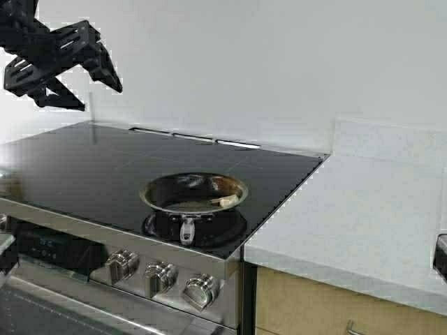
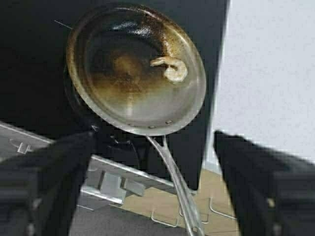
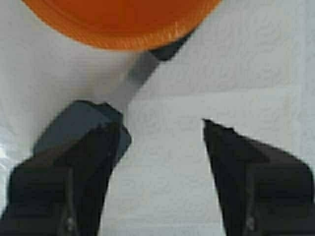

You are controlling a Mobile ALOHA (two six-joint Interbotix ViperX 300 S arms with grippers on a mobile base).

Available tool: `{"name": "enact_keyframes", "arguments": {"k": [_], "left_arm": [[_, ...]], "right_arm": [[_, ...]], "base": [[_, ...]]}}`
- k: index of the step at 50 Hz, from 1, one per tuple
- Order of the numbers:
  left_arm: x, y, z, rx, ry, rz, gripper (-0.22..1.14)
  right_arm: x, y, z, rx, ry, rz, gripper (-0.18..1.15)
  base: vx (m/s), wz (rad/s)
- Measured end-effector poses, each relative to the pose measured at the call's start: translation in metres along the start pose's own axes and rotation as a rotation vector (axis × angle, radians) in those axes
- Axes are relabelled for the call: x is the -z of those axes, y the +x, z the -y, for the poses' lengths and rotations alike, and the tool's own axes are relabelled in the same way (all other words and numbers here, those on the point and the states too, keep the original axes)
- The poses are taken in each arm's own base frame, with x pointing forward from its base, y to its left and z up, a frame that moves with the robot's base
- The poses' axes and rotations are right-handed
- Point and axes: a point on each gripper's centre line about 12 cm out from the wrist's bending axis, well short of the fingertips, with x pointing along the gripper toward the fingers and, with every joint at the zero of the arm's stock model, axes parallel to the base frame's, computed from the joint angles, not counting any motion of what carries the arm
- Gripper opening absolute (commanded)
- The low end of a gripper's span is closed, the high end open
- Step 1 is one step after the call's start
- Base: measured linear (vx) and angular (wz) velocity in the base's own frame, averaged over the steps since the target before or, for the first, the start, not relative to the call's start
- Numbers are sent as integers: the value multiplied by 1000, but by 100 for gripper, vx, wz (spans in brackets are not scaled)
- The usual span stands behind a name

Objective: Add oil to the pan and cook the shrimp and serve it

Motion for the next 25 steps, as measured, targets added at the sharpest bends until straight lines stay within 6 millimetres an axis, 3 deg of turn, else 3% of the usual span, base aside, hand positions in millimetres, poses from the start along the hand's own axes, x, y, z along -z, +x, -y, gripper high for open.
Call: {"name": "enact_keyframes", "arguments": {"k": [7, 16, 25], "left_arm": [[0, 0, 0, 0, 0, 0, 103], [0, 0, 0, -1, 1, 1, 103], [0, 0, 0, 2, 0, 0, 103]], "right_arm": [[-14, -39, -9, -23, 18, 122, 77], [-24, -88, -24, -54, 25, 303, 52], [-17, -139, -73, -69, -82, 520, 28]], "base": [[0, 0], [0, 0], [0, 0]]}}
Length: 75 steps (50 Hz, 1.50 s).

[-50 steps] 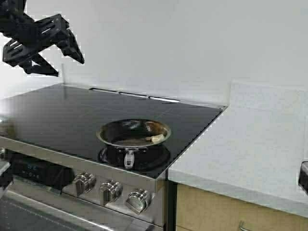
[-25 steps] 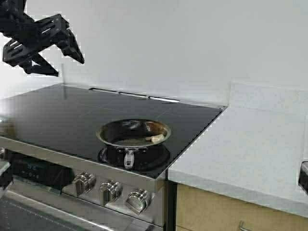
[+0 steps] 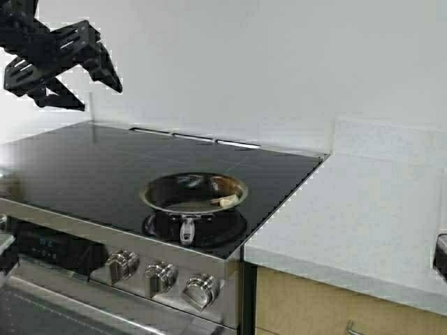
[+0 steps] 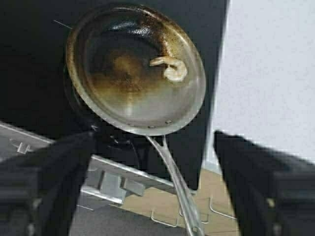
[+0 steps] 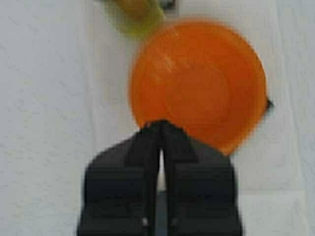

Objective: Add oil to the pan and cook the shrimp and serve it

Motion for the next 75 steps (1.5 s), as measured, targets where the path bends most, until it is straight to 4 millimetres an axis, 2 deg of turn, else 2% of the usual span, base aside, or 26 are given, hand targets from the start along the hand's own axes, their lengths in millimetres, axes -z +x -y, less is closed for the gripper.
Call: {"name": "enact_keyframes", "arguments": {"k": [7, 17, 26, 40, 49, 58, 75], "left_arm": [[0, 0, 0, -2, 0, 0, 103], [0, 0, 0, -1, 2, -2, 103], [0, 0, -1, -3, 0, -1, 103], [-1, 1, 0, 3, 2, 2, 103], [-3, 1, 0, 4, 3, 5, 103], [-1, 3, 1, 18, -15, 1, 102], [28, 32, -1, 179, -183, -75, 99]], "right_arm": [[1, -33, -55, -67, -112, 133, 19], [37, -70, -134, -206, -291, 249, 12], [79, -93, -182, -332, -389, 318, 6], [143, -110, -238, -504, -532, 272, 6], [178, -117, -253, -572, -592, 259, 6], [204, -109, -257, -594, -591, 226, 6], [208, -103, -257, -584, -587, 209, 6]], "base": [[0, 0], [0, 0], [0, 0], [0, 0], [0, 0], [0, 0], [0, 0]]}}
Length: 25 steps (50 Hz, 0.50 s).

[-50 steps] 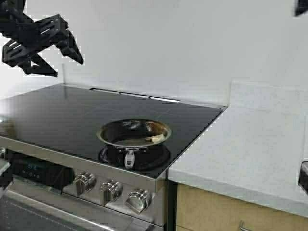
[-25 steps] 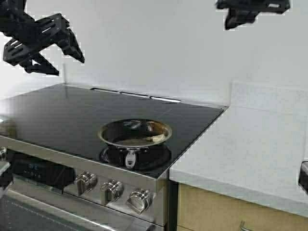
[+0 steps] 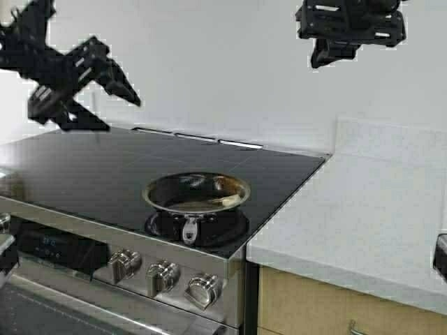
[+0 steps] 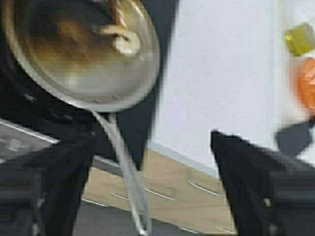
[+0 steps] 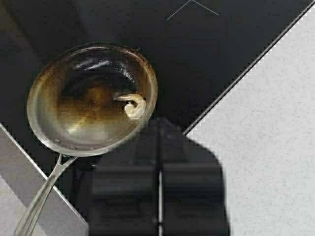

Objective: Add oil to the pan and cook the shrimp and serve it

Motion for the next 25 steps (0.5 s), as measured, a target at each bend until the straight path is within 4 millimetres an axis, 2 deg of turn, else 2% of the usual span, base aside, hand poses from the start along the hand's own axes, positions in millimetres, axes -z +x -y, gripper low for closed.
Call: {"name": "enact_keyframes", "arguments": {"k": [4, 8, 12, 13, 14, 17, 19, 25], "left_arm": [[6, 6, -3, 32, -42, -19, 92], [13, 12, -6, 52, -88, -39, 72], [18, 16, -8, 63, -130, -57, 31], [18, 16, -8, 64, -133, -58, 26], [19, 17, -9, 65, -134, -59, 11], [18, 16, -8, 68, -134, -58, -10], [18, 16, -9, 68, -132, -57, -13], [17, 16, -8, 69, -96, -52, 6]], "right_arm": [[0, 0, -1, -1, -2, 0, 6], [0, 0, -1, -1, -1, 0, 6], [0, 0, -1, -2, -2, -2, 6], [0, 0, -1, -1, -1, 0, 6], [0, 0, -1, -1, -2, 0, 6], [0, 0, -1, -2, -1, -2, 6], [0, 0, -1, -1, -2, 0, 6], [0, 0, -1, -1, -2, 0, 6]], "base": [[0, 0], [0, 0], [0, 0], [0, 0], [0, 0], [0, 0], [0, 0], [0, 0]]}}
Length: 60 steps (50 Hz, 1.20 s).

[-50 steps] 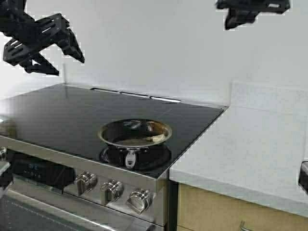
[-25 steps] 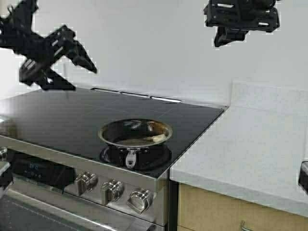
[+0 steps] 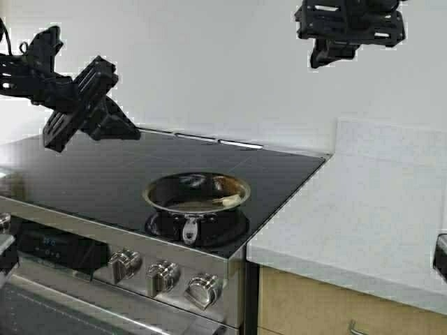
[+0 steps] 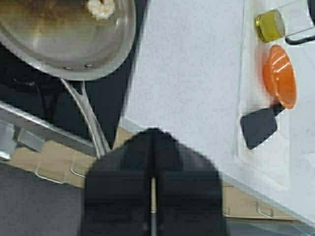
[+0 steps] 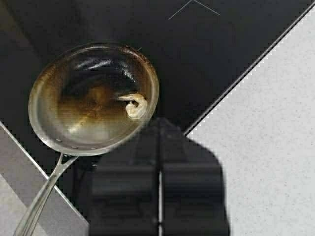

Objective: Add oil to the pan and cook the shrimp and serve it

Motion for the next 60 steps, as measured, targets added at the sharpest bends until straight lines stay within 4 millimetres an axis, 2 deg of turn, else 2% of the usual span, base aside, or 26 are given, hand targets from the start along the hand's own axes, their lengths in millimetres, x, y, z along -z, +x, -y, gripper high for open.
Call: {"name": "enact_keyframes", "arguments": {"k": [11, 19, 25, 34, 36, 43, 49, 55, 60], "left_arm": [[-1, -2, 2, -10, 24, 5, 4], [-1, -2, 1, -13, 27, 6, 15], [-2, -2, 2, -10, 28, 7, 40], [-2, -2, 1, -7, 58, 6, 101], [-1, -1, 1, -6, 70, 4, 108], [-1, 0, 1, -3, 91, 7, 101], [5, 4, -7, -15, 58, -8, 103], [24, 17, -22, -29, 6, -67, 103], [46, 36, -36, -29, -41, -129, 103]], "right_arm": [[0, 0, 0, 0, 2, 0, 6], [0, 0, 0, 0, 2, 0, 6], [0, 0, 0, 0, -2, -2, 6], [0, 0, 0, 0, -1, 0, 6], [0, 0, -1, -2, -4, -2, 6], [0, 0, 0, 0, -3, -2, 6], [0, 0, 0, 0, -2, 0, 6], [0, 0, 0, 0, -1, 0, 6], [-1, 0, -1, -2, -4, 1, 6]], "base": [[0, 0], [0, 0], [0, 0], [0, 0], [0, 0], [0, 0], [0, 0], [0, 0], [0, 0]]}}
